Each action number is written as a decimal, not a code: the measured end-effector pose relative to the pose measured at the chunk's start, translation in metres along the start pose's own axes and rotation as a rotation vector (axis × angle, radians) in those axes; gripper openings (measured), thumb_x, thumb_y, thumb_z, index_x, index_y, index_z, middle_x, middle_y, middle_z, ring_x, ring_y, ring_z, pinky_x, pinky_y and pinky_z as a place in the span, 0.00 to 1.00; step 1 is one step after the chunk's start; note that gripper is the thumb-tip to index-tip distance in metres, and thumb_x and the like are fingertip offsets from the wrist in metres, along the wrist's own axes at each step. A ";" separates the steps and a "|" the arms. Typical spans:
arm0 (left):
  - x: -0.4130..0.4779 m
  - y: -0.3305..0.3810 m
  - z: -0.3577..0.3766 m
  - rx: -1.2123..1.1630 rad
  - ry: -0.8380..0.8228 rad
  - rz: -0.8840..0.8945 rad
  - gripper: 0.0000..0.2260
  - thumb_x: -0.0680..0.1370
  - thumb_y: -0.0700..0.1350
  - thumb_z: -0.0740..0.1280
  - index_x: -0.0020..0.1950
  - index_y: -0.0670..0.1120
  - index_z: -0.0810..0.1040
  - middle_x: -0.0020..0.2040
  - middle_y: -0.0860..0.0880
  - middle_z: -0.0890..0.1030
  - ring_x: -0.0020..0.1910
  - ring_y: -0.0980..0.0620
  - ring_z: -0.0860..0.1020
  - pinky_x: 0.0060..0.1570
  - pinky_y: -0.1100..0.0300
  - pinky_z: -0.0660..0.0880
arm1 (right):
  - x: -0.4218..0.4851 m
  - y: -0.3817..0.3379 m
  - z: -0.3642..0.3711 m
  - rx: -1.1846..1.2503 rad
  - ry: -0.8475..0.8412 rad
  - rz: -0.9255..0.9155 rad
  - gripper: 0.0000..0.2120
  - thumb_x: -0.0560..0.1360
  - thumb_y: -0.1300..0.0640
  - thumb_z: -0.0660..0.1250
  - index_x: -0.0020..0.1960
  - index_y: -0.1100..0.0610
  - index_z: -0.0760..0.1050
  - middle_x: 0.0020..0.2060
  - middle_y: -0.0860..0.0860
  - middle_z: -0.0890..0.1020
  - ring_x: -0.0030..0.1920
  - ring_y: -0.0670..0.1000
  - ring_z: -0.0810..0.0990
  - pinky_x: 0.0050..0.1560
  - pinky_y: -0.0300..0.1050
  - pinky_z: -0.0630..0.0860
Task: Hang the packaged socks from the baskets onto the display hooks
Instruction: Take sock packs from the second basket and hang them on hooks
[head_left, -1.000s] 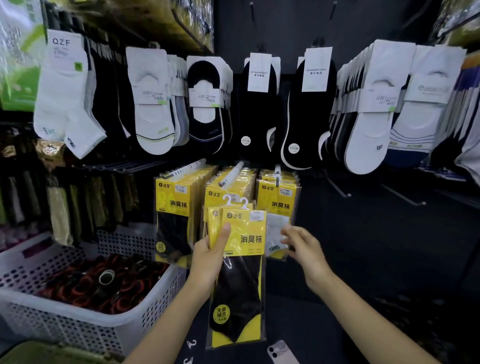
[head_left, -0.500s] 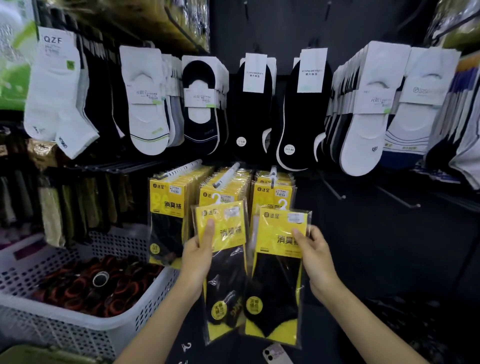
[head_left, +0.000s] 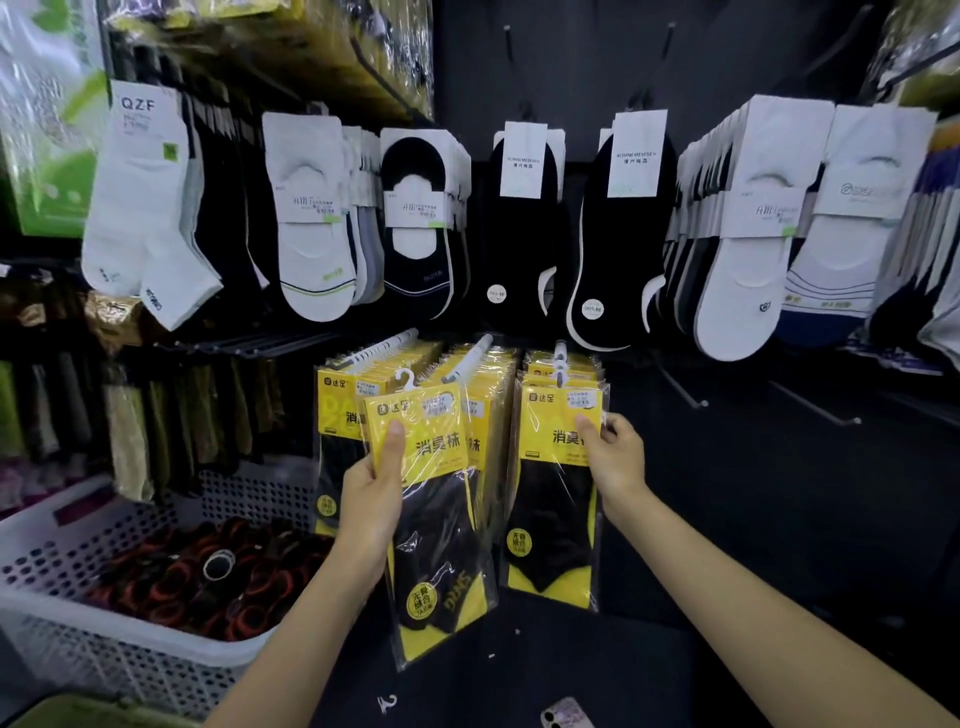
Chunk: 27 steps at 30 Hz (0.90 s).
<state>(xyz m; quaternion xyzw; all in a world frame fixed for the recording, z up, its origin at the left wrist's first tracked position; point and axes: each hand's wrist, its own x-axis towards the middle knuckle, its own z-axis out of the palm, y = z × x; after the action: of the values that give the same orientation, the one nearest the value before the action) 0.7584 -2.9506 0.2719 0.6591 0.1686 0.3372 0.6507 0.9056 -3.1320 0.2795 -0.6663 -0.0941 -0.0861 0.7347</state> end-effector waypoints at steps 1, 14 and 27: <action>0.000 0.000 0.001 0.000 0.000 -0.005 0.23 0.72 0.67 0.58 0.34 0.48 0.60 0.35 0.52 0.65 0.30 0.63 0.62 0.36 0.70 0.61 | 0.004 0.003 0.001 -0.017 0.025 0.013 0.03 0.77 0.54 0.66 0.46 0.53 0.73 0.43 0.47 0.80 0.43 0.44 0.78 0.39 0.33 0.71; -0.013 -0.011 0.030 0.044 -0.116 -0.041 0.21 0.72 0.66 0.59 0.33 0.50 0.62 0.30 0.58 0.60 0.26 0.62 0.63 0.27 0.69 0.61 | -0.028 0.031 -0.025 -0.013 -0.061 0.176 0.13 0.76 0.51 0.67 0.55 0.59 0.75 0.48 0.55 0.80 0.44 0.50 0.80 0.43 0.41 0.79; -0.036 -0.016 0.077 -0.042 -0.352 0.093 0.21 0.71 0.62 0.61 0.60 0.54 0.77 0.53 0.58 0.81 0.52 0.65 0.78 0.50 0.72 0.74 | -0.065 0.001 -0.035 0.204 -0.157 0.040 0.06 0.76 0.56 0.66 0.52 0.55 0.77 0.45 0.49 0.86 0.46 0.47 0.85 0.41 0.37 0.79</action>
<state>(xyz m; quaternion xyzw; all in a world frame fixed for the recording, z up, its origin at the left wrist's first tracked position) 0.7872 -3.0307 0.2541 0.7012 0.0144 0.2500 0.6675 0.8437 -3.1670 0.2589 -0.5946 -0.1462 -0.0091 0.7906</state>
